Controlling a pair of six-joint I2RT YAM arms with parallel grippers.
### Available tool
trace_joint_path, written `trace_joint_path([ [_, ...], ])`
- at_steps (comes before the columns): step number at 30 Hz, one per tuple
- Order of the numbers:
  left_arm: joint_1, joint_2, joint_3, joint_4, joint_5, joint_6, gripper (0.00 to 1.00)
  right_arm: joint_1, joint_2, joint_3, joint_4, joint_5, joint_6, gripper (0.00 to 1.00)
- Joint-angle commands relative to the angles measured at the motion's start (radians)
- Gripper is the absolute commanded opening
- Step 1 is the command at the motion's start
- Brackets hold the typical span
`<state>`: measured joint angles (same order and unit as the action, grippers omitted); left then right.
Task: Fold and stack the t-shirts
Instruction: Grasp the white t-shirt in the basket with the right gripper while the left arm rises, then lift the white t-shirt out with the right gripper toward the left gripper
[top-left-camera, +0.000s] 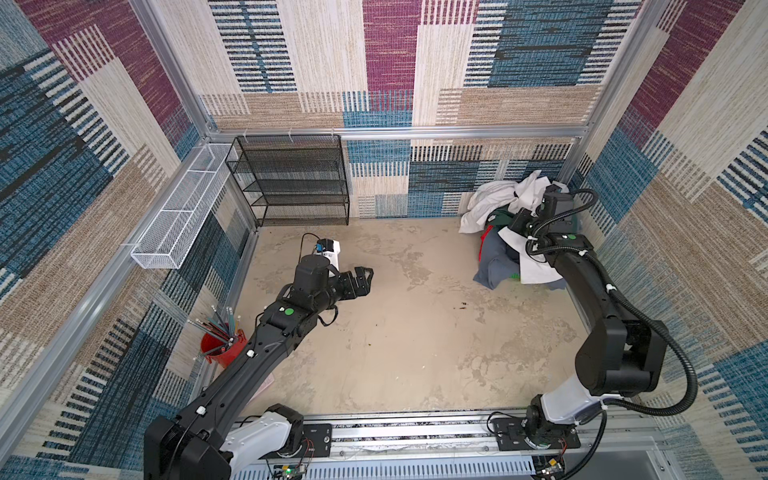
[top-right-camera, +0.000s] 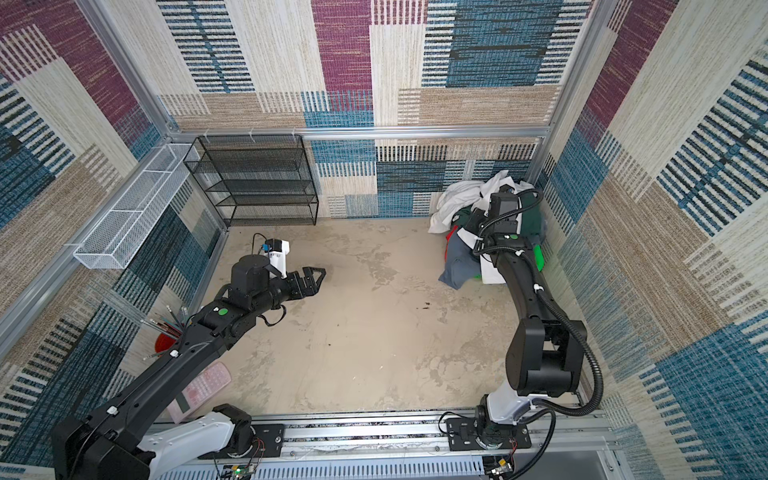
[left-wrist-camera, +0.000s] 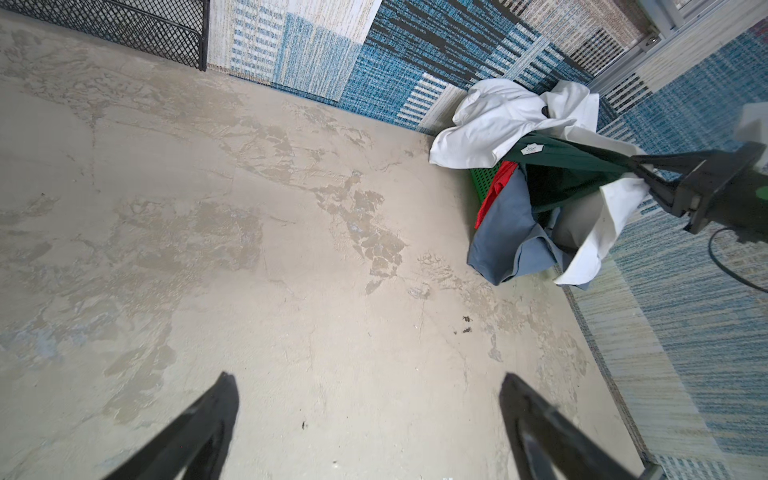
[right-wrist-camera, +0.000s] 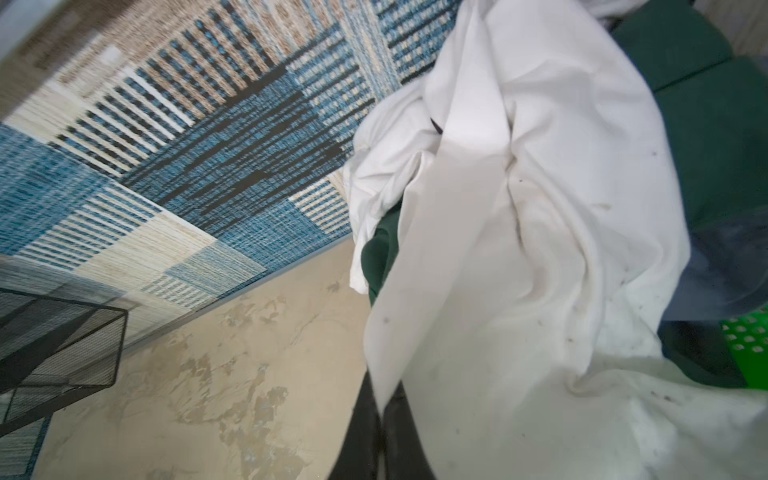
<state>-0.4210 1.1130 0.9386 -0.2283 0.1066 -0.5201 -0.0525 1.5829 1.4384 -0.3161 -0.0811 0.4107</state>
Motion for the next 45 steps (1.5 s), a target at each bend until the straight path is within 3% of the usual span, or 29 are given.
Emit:
trace_joint_path([
  [1,0.0,0.01,0.012,0.028,0.005,-0.009,0.99,0.017,-0.033,0.044,0.038,-0.092,0.006,0.0],
  [16,0.002,-0.008,-0.024,0.012,-0.073,-0.033,0.99,0.295,0.013,0.357,0.01,-0.406,-0.182,0.0],
  [20,0.002,-0.025,-0.027,0.004,-0.102,-0.03,0.99,0.322,-0.017,0.344,0.07,-0.542,-0.158,0.0],
  [27,0.001,-0.043,-0.047,0.016,-0.121,-0.044,0.99,0.345,-0.105,0.229,0.218,-0.652,-0.091,0.0],
  [32,0.001,-0.025,-0.066,0.099,-0.05,-0.061,0.99,0.345,-0.138,0.167,0.235,-0.65,-0.062,0.0],
  [39,-0.047,0.139,0.014,0.305,0.219,-0.065,0.99,0.345,-0.172,-0.006,0.271,-0.639,-0.002,0.0],
  [45,-0.133,0.3,0.108,0.49,0.268,-0.019,0.99,0.345,-0.199,-0.112,0.339,-0.67,0.094,0.0],
])
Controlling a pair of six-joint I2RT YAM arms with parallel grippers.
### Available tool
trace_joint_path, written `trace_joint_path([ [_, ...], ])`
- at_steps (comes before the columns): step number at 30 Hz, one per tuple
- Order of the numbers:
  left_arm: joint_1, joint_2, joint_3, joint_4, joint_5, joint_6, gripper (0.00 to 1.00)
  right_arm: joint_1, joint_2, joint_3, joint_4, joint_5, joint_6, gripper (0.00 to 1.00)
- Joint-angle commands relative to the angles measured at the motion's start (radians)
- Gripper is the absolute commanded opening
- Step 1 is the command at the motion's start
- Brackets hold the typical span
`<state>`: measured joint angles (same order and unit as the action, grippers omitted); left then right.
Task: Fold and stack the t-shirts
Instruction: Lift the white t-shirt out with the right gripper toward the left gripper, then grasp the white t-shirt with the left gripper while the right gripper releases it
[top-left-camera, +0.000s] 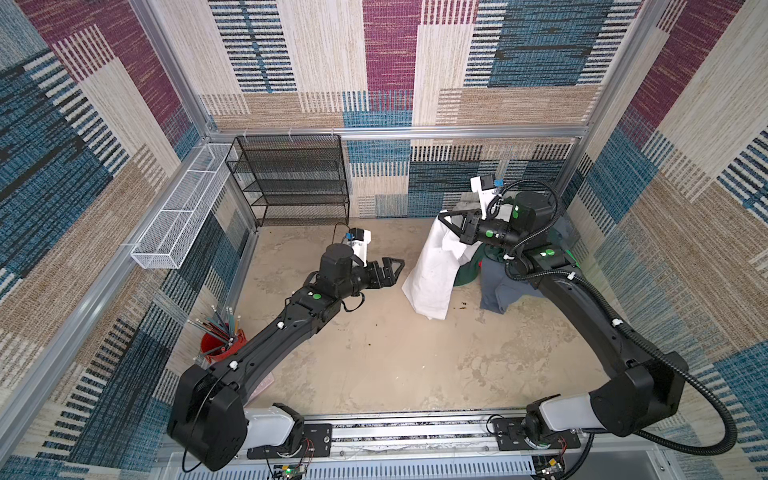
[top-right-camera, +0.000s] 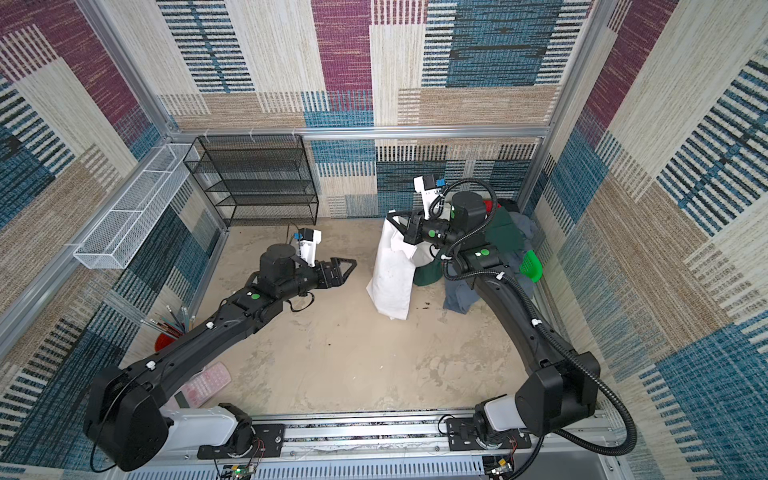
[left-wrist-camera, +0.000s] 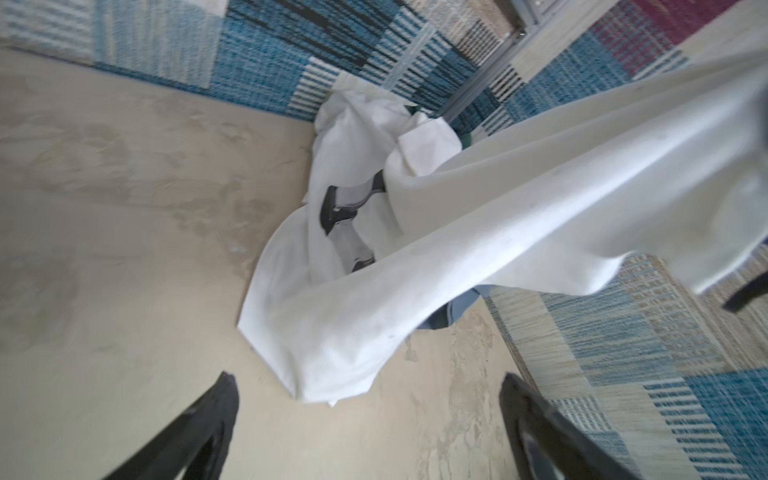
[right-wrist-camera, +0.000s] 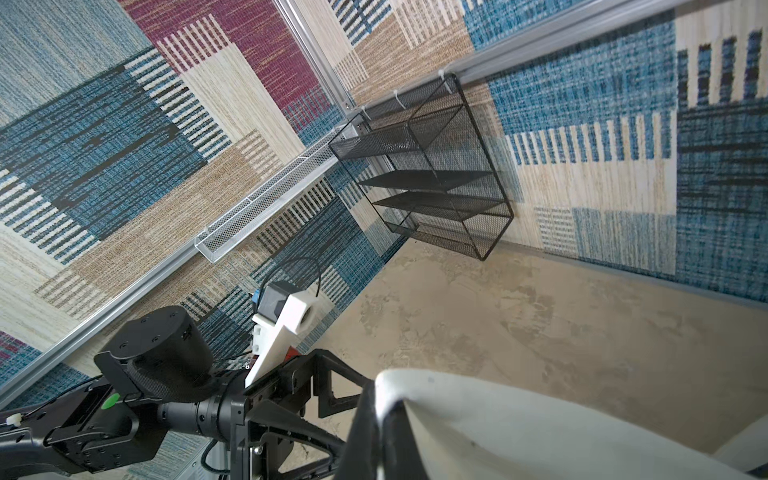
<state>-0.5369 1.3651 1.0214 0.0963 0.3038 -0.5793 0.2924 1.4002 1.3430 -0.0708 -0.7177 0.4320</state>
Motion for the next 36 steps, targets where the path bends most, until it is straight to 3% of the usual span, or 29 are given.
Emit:
trace_joint_path([
  [1,-0.025,0.074,0.031,0.208,0.076,0.045,0.99,0.001,-0.018,-0.019,0.09,-0.036,0.088,0.0],
  [12,-0.064,0.354,0.175,0.481,0.169,0.068,1.0,0.001,-0.039,-0.028,0.117,-0.084,0.198,0.0],
  [13,-0.064,0.371,0.185,0.492,0.172,0.066,0.97,0.001,-0.042,-0.027,0.117,-0.085,0.2,0.0],
  [16,-0.066,0.411,0.214,0.546,0.19,0.044,0.74,0.001,-0.044,-0.028,0.122,-0.083,0.203,0.0],
  [17,-0.066,0.419,0.218,0.562,0.187,0.029,0.57,0.001,-0.042,-0.029,0.119,-0.079,0.202,0.0],
  [19,-0.064,0.423,0.219,0.587,0.17,0.009,0.11,-0.001,-0.041,-0.036,0.107,-0.059,0.198,0.0],
  [20,-0.064,0.417,0.221,0.581,0.151,0.003,0.0,-0.001,-0.041,-0.041,0.098,-0.04,0.188,0.0],
  [25,-0.061,0.327,0.242,0.455,0.068,0.079,0.0,-0.008,-0.055,-0.048,-0.022,0.148,0.099,0.01],
  [26,-0.06,0.302,0.252,0.41,0.032,0.095,0.0,-0.01,-0.058,-0.047,-0.05,0.187,0.088,0.1],
  [29,-0.048,0.219,0.258,0.333,-0.041,0.163,0.0,-0.01,-0.077,-0.061,-0.098,0.281,0.059,0.65],
  [30,-0.045,0.181,0.248,0.325,-0.082,0.19,0.0,-0.01,-0.087,-0.072,-0.109,0.318,0.054,0.81],
  [31,-0.044,0.144,0.243,0.309,-0.126,0.218,0.0,-0.011,-0.093,-0.082,-0.123,0.357,0.048,0.91],
  [33,-0.044,0.072,0.246,0.261,-0.214,0.29,0.0,-0.012,-0.097,-0.09,-0.166,0.455,0.019,1.0],
  [36,-0.041,-0.015,0.274,0.182,-0.277,0.395,0.0,-0.012,-0.081,-0.088,-0.241,0.613,-0.045,0.98],
])
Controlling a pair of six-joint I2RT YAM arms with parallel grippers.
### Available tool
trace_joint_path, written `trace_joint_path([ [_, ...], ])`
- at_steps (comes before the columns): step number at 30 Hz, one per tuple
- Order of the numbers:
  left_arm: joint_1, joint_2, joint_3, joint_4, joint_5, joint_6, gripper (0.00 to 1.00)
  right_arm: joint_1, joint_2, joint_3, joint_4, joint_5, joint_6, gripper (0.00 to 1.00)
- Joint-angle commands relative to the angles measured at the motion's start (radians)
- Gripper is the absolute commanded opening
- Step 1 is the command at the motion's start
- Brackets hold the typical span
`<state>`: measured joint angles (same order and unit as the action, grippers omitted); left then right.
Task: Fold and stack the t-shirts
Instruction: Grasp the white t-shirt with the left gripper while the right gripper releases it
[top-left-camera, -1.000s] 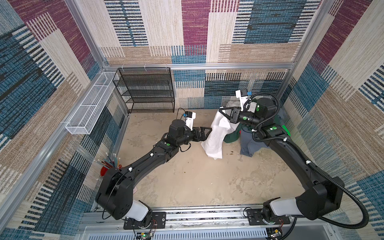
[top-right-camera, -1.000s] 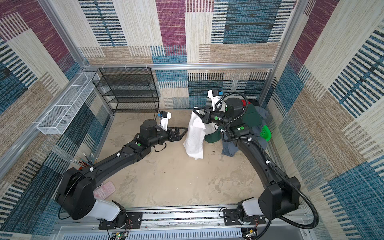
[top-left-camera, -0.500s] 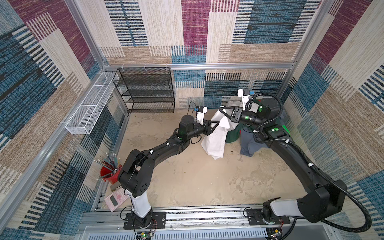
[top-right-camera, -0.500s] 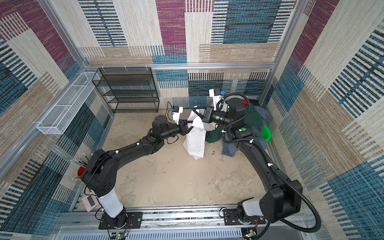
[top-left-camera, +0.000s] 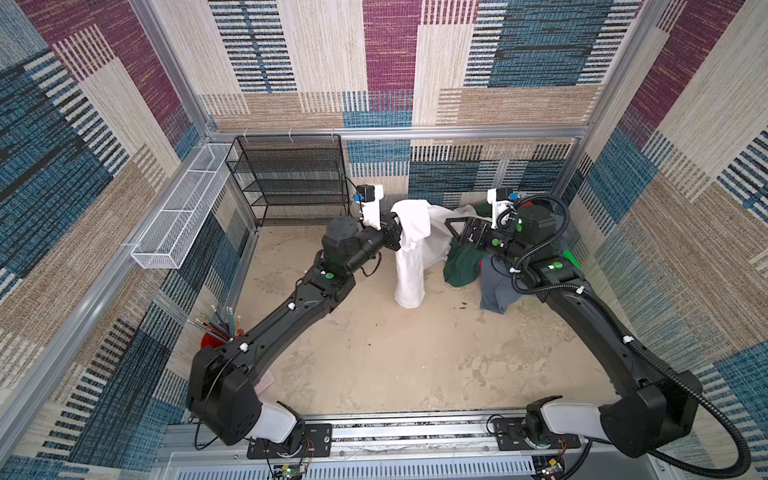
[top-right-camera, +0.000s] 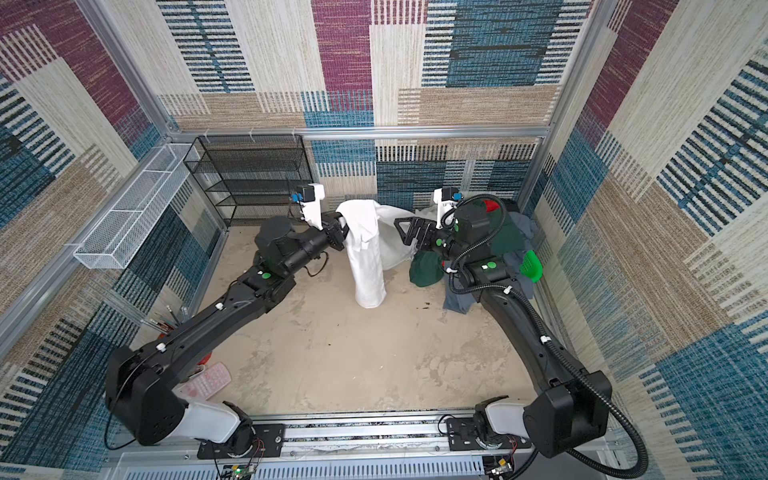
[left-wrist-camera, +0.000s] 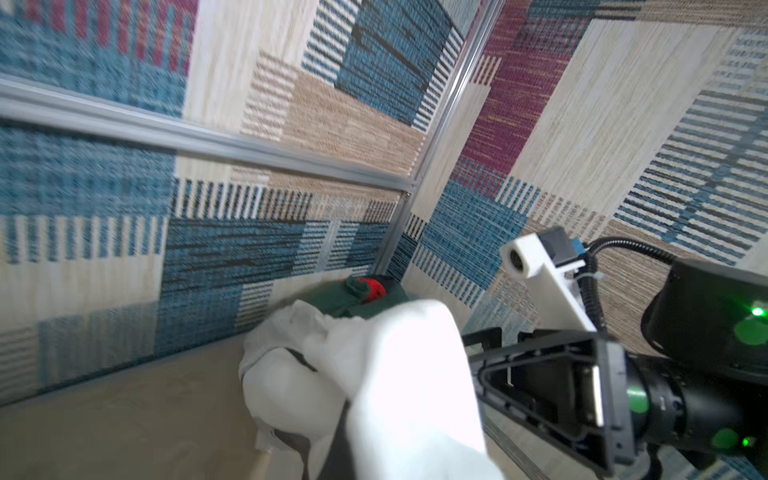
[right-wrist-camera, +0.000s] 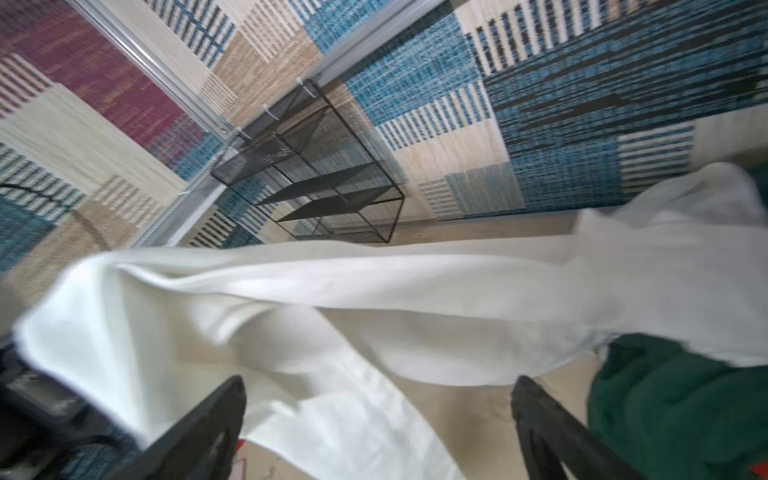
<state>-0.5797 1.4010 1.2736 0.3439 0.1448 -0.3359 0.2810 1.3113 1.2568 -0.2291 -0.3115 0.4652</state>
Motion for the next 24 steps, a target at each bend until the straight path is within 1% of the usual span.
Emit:
trace_joint_path([
  [1,0.001,-0.077,0.026,-0.081,-0.135,0.179,0.0,0.0,0.015,-0.006,-0.096,0.252,-0.101,0.99],
  [3,0.001,-0.139,0.016,-0.098,-0.172,0.221,0.0,0.001,0.029,-0.018,-0.122,0.348,-0.139,0.98],
  [5,0.001,-0.195,-0.01,-0.101,-0.205,0.229,0.0,-0.003,0.052,-0.029,-0.14,0.435,-0.169,0.98],
  [7,0.001,-0.249,-0.054,-0.083,-0.209,0.215,0.0,-0.017,0.084,-0.04,-0.148,0.48,-0.192,0.99],
  [11,0.001,-0.345,-0.147,-0.06,-0.206,0.19,0.0,-0.114,0.189,-0.039,-0.123,0.411,-0.203,0.99],
  [12,0.001,-0.361,-0.172,-0.05,-0.209,0.19,0.0,-0.132,0.228,-0.019,-0.13,0.418,-0.207,0.99],
  [14,0.001,-0.379,-0.199,-0.066,-0.22,0.192,0.0,-0.14,0.321,0.059,-0.18,0.475,-0.234,0.99],
  [16,0.0,-0.387,-0.208,-0.112,-0.23,0.185,0.0,-0.14,0.388,0.12,-0.218,0.474,-0.258,0.99],
  [19,0.001,-0.407,-0.255,-0.135,-0.235,0.161,0.0,-0.128,0.444,0.165,-0.248,0.451,-0.279,0.99],
  [22,0.001,-0.434,-0.324,-0.13,-0.263,0.12,0.0,-0.053,0.468,0.17,-0.272,0.528,-0.311,0.98],
  [24,0.001,-0.452,-0.367,-0.12,-0.274,0.095,0.0,-0.004,0.497,0.166,-0.288,0.535,-0.323,0.99],
])
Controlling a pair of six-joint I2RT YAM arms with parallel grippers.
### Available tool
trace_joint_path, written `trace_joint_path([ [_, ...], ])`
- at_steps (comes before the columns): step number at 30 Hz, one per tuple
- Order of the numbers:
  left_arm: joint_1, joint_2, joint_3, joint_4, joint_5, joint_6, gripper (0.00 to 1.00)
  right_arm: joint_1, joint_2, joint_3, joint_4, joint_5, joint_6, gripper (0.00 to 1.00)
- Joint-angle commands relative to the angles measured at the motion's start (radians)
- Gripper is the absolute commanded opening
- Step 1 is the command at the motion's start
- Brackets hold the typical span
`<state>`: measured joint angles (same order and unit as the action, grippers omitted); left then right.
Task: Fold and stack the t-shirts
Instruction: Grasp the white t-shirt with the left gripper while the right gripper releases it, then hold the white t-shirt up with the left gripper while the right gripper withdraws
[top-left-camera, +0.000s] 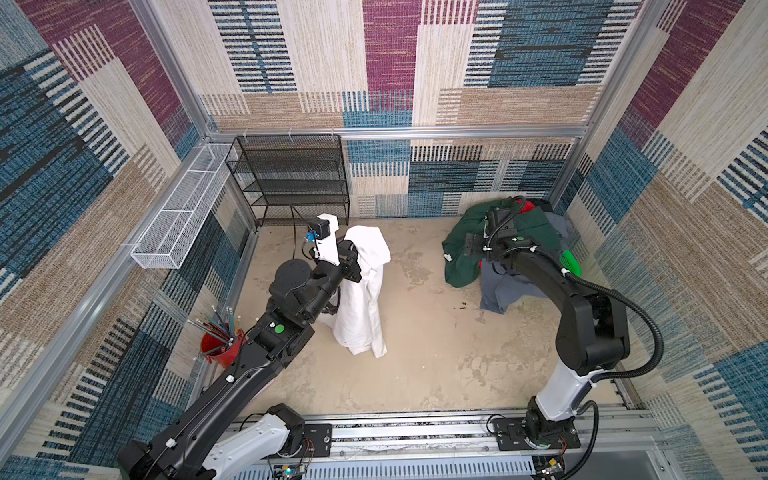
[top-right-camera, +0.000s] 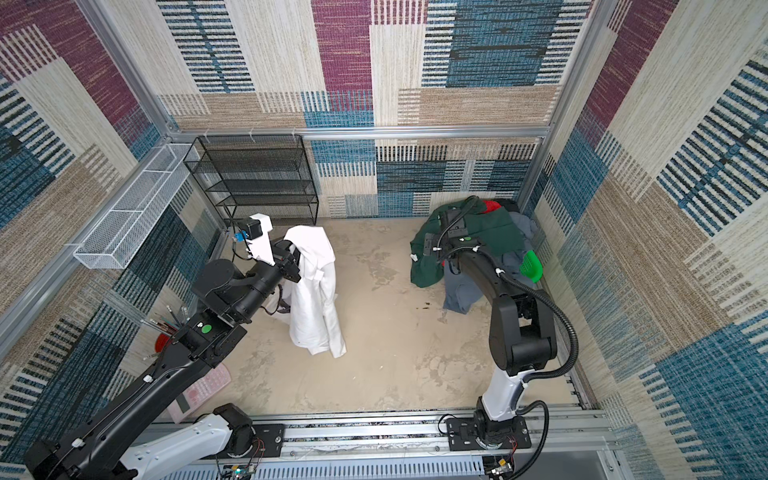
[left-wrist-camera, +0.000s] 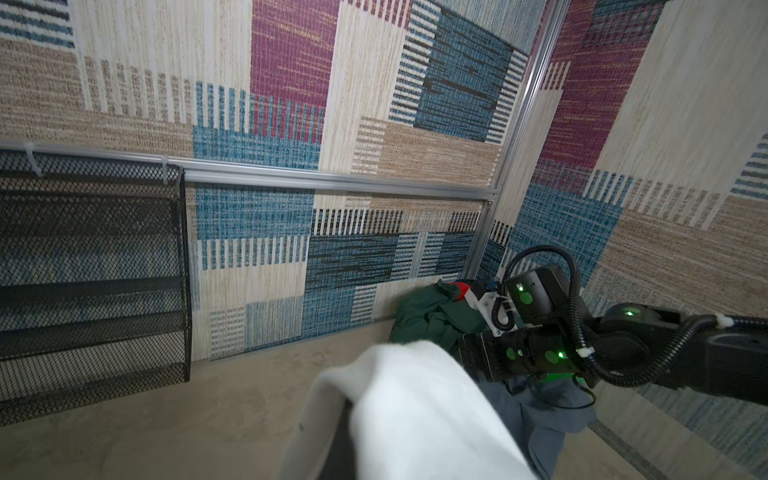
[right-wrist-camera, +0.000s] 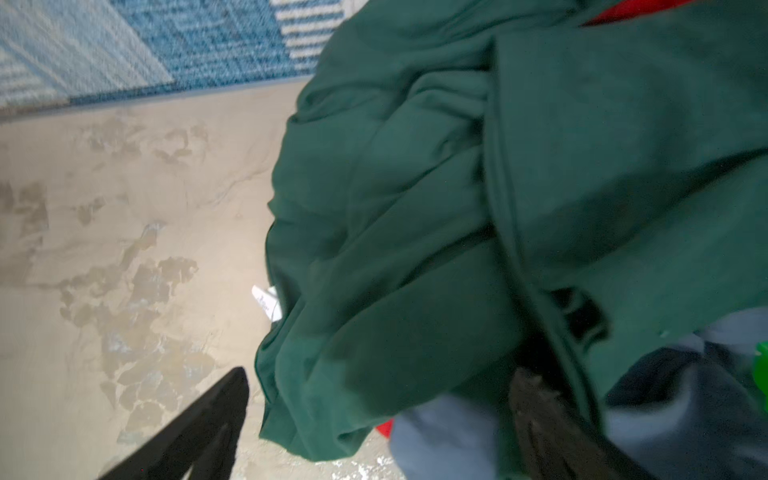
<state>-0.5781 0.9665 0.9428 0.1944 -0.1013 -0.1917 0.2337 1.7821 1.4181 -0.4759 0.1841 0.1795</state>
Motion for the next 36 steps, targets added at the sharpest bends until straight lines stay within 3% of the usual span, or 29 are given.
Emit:
trace_joint_path([
  [1,0.0,-0.027,-0.053,0.03,-0.03,-0.058,0.0,0.055,0.048,0.003,-0.047,0.025,-0.038,0.99],
  [13,0.0,-0.106,-0.112,-0.03,-0.084,-0.047,0.0,0.107,0.313,0.082,-0.079,0.089,-0.016,1.0],
  [14,0.0,-0.106,-0.107,-0.043,-0.085,-0.042,0.0,0.106,0.321,0.085,-0.068,0.088,-0.016,0.96],
  [16,0.0,-0.107,-0.1,-0.059,-0.092,-0.04,0.0,0.106,0.337,0.096,-0.058,0.083,-0.016,0.79],
  [19,0.0,-0.107,-0.103,-0.063,-0.102,-0.043,0.0,0.104,0.35,0.116,-0.043,0.077,-0.008,0.32],
  [22,0.0,-0.106,-0.105,-0.068,-0.103,-0.05,0.0,0.104,0.34,0.162,-0.054,0.096,-0.01,0.02],
  [30,0.0,-0.083,-0.125,-0.027,-0.087,-0.052,0.0,0.053,0.276,0.428,-0.119,0.184,-0.039,0.0],
  [36,0.0,-0.035,-0.128,0.0,-0.059,-0.071,0.0,-0.075,0.227,0.575,-0.158,0.251,-0.039,0.0],
])
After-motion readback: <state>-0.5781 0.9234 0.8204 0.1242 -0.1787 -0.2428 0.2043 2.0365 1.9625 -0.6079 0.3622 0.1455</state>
